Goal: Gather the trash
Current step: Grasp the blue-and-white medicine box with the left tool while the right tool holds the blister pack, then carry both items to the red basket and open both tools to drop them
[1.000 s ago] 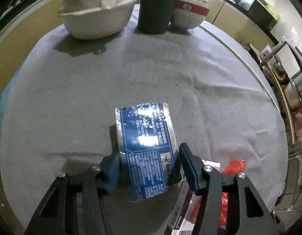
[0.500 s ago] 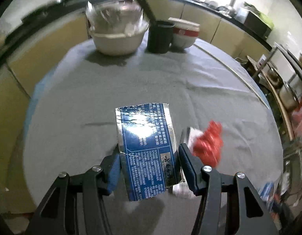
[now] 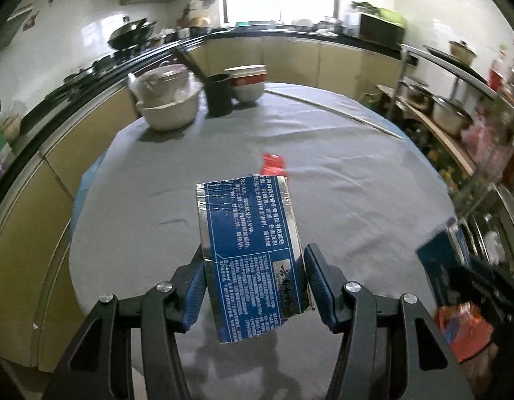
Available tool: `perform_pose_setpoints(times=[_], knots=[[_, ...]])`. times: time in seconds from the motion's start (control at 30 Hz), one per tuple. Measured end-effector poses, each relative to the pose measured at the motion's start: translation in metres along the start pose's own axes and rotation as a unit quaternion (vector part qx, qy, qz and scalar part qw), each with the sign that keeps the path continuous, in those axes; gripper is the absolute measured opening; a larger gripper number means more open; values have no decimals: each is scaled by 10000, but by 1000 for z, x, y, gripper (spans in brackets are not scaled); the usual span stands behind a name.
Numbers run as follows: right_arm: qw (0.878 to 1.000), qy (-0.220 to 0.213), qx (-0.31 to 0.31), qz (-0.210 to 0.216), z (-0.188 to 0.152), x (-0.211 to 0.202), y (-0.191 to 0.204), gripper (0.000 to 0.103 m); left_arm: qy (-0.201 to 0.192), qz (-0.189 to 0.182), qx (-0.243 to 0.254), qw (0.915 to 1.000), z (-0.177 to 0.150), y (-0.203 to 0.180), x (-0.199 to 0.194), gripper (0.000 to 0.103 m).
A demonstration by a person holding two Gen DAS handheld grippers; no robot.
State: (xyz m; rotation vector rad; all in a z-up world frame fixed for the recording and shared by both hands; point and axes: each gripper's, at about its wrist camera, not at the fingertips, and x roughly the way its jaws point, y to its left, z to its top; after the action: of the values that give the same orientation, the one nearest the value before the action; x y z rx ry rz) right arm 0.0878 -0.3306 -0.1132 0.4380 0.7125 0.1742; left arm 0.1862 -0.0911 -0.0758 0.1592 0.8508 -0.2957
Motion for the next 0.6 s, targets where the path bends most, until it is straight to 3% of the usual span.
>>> perform_pose_setpoints(times=[0.6], knots=[[9953, -285, 921, -69, -30, -56, -65, 62, -122, -536, 707, 9960, -38, -85, -17, 58]])
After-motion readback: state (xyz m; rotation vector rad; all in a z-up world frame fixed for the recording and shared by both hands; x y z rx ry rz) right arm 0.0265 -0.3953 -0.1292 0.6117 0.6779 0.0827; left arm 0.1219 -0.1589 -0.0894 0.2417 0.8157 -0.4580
